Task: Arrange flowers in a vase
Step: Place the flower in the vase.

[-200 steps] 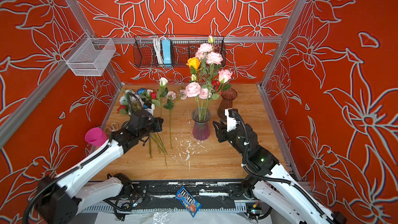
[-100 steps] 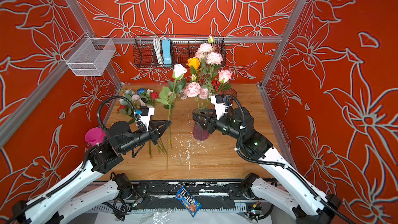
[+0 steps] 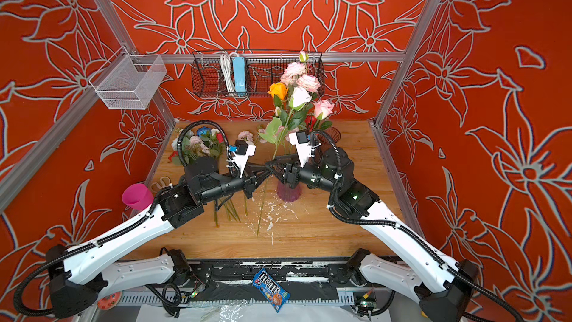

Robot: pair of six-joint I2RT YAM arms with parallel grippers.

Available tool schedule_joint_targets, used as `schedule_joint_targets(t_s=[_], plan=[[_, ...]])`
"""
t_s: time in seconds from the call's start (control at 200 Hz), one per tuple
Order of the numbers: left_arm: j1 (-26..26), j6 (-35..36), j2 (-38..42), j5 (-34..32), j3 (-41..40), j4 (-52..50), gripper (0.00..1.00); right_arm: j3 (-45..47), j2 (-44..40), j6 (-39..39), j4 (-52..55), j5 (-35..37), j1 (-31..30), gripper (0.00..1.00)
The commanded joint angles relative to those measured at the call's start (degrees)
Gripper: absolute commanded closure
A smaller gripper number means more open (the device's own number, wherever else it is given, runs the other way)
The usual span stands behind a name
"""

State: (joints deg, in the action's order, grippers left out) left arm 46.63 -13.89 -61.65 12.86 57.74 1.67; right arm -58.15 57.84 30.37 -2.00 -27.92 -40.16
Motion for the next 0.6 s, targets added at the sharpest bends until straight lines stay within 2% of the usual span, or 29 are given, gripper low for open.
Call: schedule_joint_targets(t_s=[0.0,0.04,0.1,0.17,0.215,0.275,0.31,0.325,0.475,0.595], plan=[[0.47,0.75,-0.05,0.94,0.71,3.05,1.00,-1.79,0.28,0.11,-1.69,0.79,-0.16,0.66],[0.51,0.65,-0.05,0.83,0.63,2.99,1.00,-1.79,0.61,-0.02,-1.74,0.96,-0.18,0.72],[0.72,0.90,0.16,0.79,0.21,3.14,1.00,-1.79,0.75,0.03,-2.03,0.72,-0.17,0.90],[0.74,0.98,0.29,-0.28,-0.07,3.24,1.00,-1.12,0.53,0.85,-3.53,0.60,-0.18,1.00],[0.74,0.83,0.21,-0.62,-0.17,3.34,0.81,-1.28,0.40,0.68,-3.48,0.73,-0.18,1.00],[0.74,0.50,0.12,-1.06,-0.08,3.34,0.65,-2.69,0.36,-0.81,-1.18,1.49,-0.18,1.00],[0.75,0.41,0.16,-1.53,-0.16,3.06,0.46,-3.37,-0.02,-1.66,-0.06,2.40,-0.18,1.00],[0.70,0.28,0.25,-1.83,-0.21,2.81,0.41,-3.64,-0.20,-2.10,0.42,2.84,-0.18,1.00],[0.74,0.01,4.56,-8.97,-3.12,0.65,0.25,-9.70,-2.32,-9.18,8.08,9.99,-0.18,1.00],[0.74,-1.93,13.65,-17.89,-9.66,1.84,0.17,-15.95,-3.26,-15.40,13.37,19.51,-0.15,1.00]])
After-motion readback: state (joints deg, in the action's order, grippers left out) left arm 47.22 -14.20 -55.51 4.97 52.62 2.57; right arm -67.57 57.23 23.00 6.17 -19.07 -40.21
